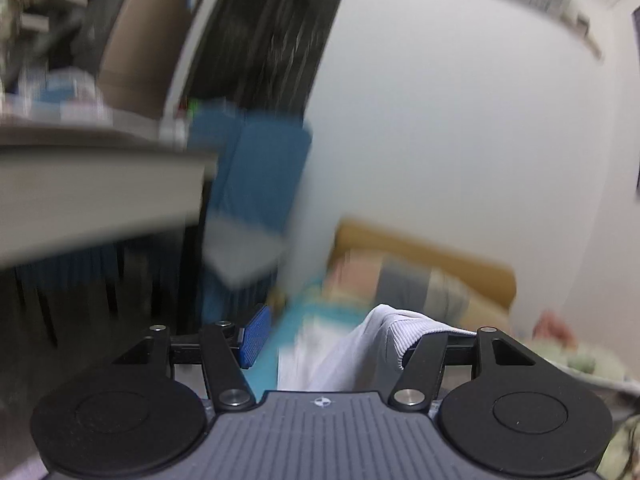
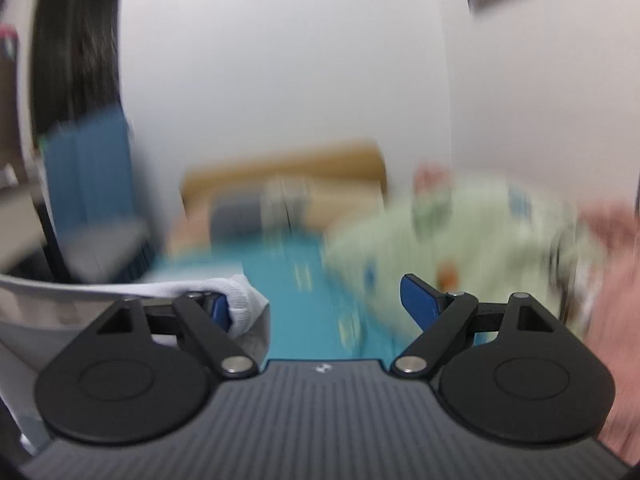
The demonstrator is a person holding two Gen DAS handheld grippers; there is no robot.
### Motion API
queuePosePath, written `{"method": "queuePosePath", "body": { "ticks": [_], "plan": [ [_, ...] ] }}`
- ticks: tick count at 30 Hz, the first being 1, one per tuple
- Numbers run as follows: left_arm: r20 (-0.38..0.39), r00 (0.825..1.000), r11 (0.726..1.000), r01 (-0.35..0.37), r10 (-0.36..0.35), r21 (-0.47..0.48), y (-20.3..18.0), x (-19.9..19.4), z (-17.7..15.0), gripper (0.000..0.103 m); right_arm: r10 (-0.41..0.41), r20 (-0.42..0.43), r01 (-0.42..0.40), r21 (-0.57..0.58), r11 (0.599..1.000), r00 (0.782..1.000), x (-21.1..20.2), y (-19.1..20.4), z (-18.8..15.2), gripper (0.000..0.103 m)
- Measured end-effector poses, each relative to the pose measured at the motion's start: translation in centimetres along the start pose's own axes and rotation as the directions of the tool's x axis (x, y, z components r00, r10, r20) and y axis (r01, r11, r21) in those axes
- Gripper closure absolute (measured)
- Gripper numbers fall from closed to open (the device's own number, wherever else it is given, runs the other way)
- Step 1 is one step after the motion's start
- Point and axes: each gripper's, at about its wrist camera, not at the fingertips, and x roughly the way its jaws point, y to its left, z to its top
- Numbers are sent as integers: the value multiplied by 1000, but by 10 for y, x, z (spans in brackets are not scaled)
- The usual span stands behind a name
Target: Fold clothes
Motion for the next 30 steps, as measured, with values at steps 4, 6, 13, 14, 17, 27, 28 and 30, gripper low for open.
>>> {"method": "queuePosePath", "body": {
  "ticks": [4,6,13,14,17,27,28,30],
  "plan": [
    [188,981,999,47,-46,-1,-22,-45,99,40,47,181,-46,-11,999,982,-53,11,96,19],
    [274,959,997,74,-76,19,-32,-70,147,38,72,273,-70,-18,997,959,-84,14,145,19],
    [474,864,985,150,-170,80,-60,-159,274,31,128,499,-121,-46,992,857,-190,17,284,18],
    [483,855,982,163,-187,93,-64,-166,286,28,131,516,-121,-52,991,847,-199,17,297,18],
    [456,860,973,202,-230,111,-74,-172,298,27,110,542,-82,-76,994,833,-213,15,318,16],
    [208,948,970,223,-239,98,-62,-1,200,24,86,305,-57,-104,993,948,-72,-5,228,9],
    [171,957,971,222,-234,87,-60,26,186,24,84,271,-56,-110,992,959,-50,-4,215,9],
    [116,971,976,202,-211,87,-57,85,159,24,79,203,-55,-121,991,976,-4,-2,189,9]
  ]
}}
